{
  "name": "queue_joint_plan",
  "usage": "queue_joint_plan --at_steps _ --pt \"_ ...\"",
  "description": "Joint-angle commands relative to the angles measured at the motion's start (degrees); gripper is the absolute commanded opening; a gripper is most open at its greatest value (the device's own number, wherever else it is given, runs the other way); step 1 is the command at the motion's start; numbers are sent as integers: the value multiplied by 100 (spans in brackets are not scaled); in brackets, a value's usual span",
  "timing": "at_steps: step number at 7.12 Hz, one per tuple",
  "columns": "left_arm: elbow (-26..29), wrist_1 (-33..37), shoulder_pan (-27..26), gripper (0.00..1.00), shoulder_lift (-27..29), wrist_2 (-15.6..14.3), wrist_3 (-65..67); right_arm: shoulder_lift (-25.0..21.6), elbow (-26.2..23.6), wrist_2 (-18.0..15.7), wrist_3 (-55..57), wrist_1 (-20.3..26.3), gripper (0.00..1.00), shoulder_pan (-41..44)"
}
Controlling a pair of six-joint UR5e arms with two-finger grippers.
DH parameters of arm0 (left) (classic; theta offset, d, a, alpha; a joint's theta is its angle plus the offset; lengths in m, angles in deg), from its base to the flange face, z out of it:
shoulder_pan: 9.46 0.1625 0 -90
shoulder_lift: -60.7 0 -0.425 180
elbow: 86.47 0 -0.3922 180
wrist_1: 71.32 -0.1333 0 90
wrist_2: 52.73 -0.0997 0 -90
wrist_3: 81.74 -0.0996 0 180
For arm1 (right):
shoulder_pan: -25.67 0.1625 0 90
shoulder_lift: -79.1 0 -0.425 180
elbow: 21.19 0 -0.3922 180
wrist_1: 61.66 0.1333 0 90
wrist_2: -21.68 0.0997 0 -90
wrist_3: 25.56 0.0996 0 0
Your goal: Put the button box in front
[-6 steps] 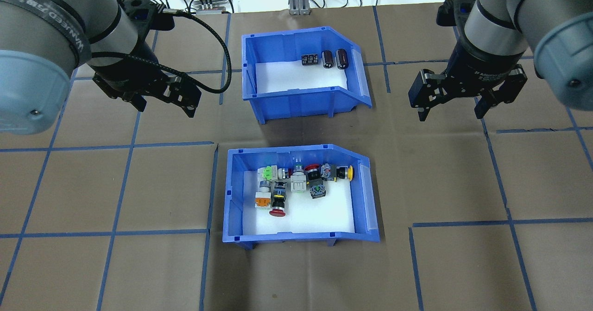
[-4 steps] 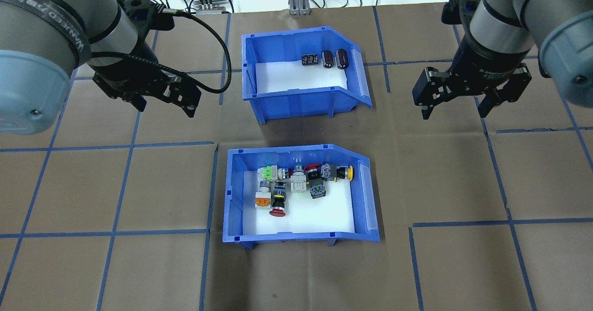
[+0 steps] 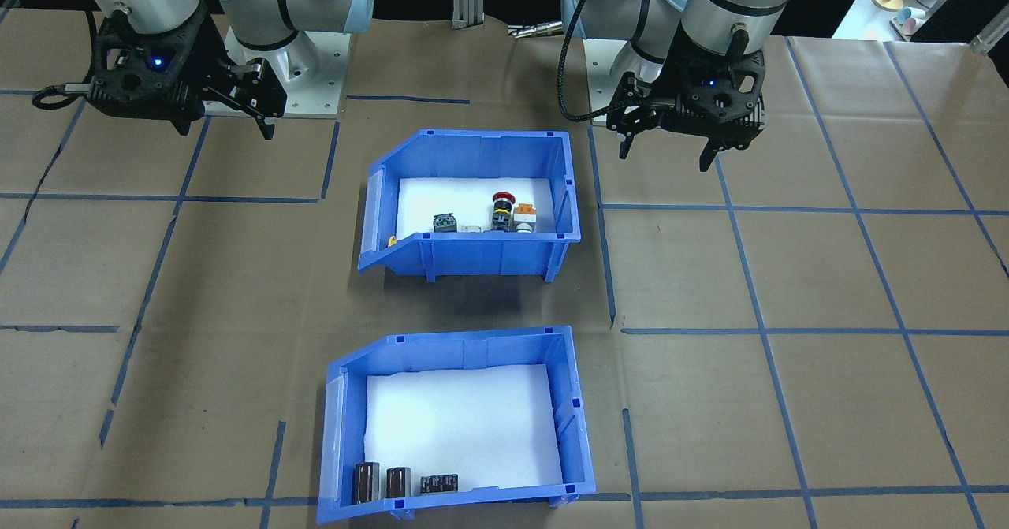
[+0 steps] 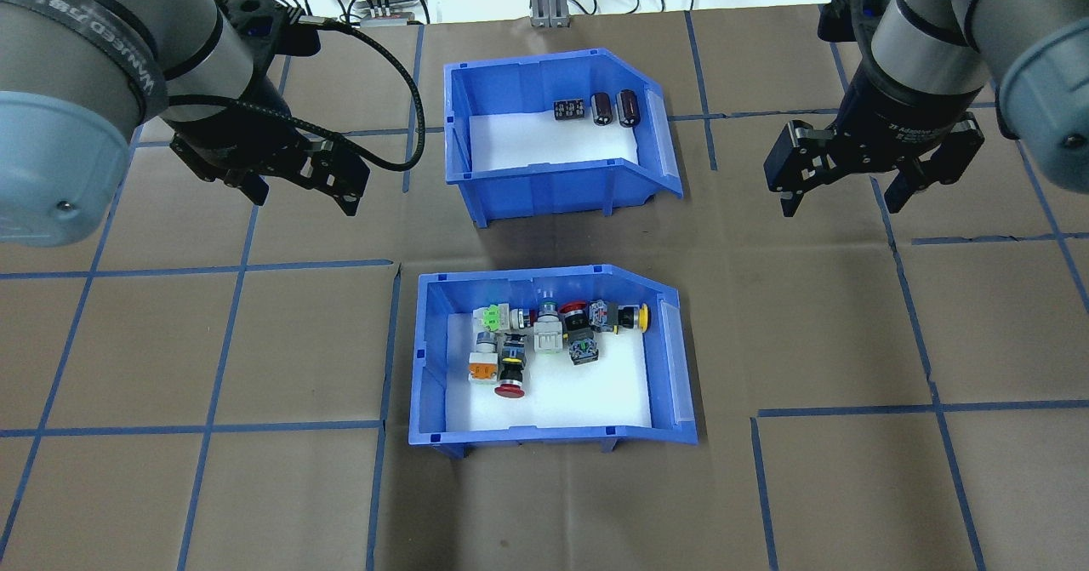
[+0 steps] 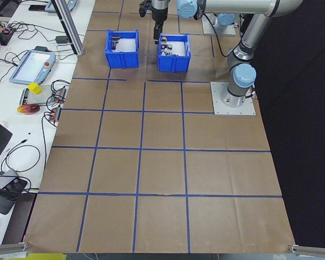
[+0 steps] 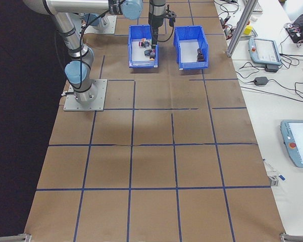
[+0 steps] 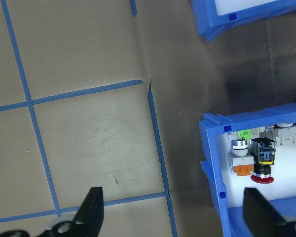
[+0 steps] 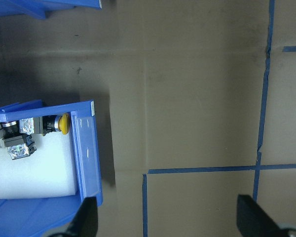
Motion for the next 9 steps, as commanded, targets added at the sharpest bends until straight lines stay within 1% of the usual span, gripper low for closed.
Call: queue_joint_plan --at_steps 1,4,6,7,8,9 --pt "-22 -1 28 99 -47 -11 294 30 25 -17 -526 -91 100 4" --pt "-83 -114 54 99 14 -2 2101 187 104 -8 -606 -100 100 13" --pt "-346 -98 -50 99 -108 7 4040 503 463 26 -1988 -214 100 30" --pt "-469 -106 -60 99 -239 24 4597 731 613 44 -2334 -197 100 48" --pt "-636 -98 -60 99 -406 68 5456 1029 736 36 -2921 -205 100 91" --pt "-977 -71 -147 99 -608 103 6613 1258 868 44 -3535 -623 100 109"
